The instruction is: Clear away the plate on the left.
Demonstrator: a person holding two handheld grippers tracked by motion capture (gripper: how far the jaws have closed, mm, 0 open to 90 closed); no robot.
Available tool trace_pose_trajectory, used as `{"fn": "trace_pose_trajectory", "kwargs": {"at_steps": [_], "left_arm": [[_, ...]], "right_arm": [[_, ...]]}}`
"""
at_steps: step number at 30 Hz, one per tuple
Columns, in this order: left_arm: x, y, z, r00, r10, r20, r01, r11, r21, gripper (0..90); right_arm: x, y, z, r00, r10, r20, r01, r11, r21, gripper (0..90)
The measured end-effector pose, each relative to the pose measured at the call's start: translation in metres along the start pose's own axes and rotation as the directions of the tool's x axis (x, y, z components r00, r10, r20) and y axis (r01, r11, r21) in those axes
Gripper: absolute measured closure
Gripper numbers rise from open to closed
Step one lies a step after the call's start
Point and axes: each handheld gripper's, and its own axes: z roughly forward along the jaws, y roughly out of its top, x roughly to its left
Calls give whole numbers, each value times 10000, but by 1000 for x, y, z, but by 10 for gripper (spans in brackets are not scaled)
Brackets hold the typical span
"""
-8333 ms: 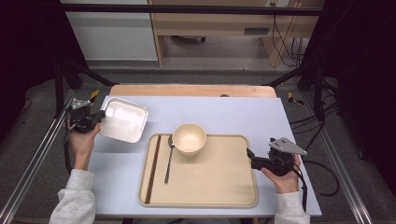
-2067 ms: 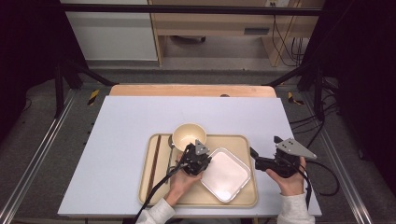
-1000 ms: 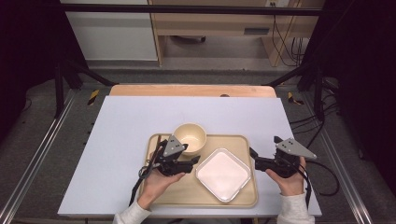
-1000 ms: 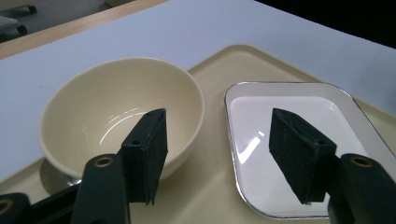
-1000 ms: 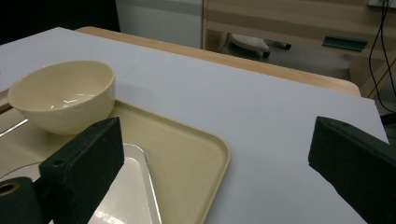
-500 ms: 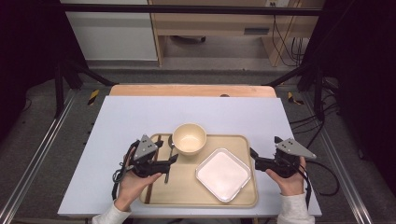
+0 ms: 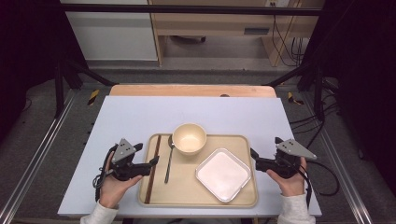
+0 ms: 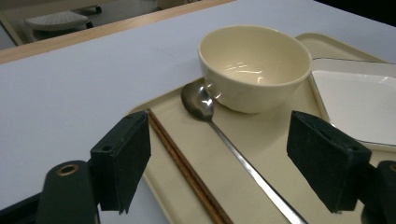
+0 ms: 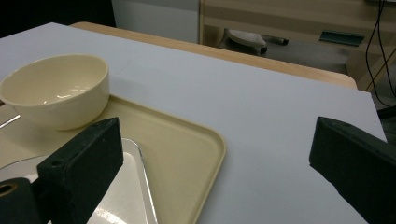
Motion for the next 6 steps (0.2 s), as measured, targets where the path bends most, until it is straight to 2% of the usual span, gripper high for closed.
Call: {"fn": "trace_pose_trajectory", "kwargs": {"at_steps": [6], "left_arm": [[9,-8,-4,9995,-95,-309,97,9999,75,212]], "right_arm": [[-1,-1,-1,10000,-21,39,21,10000,6,33]]}}
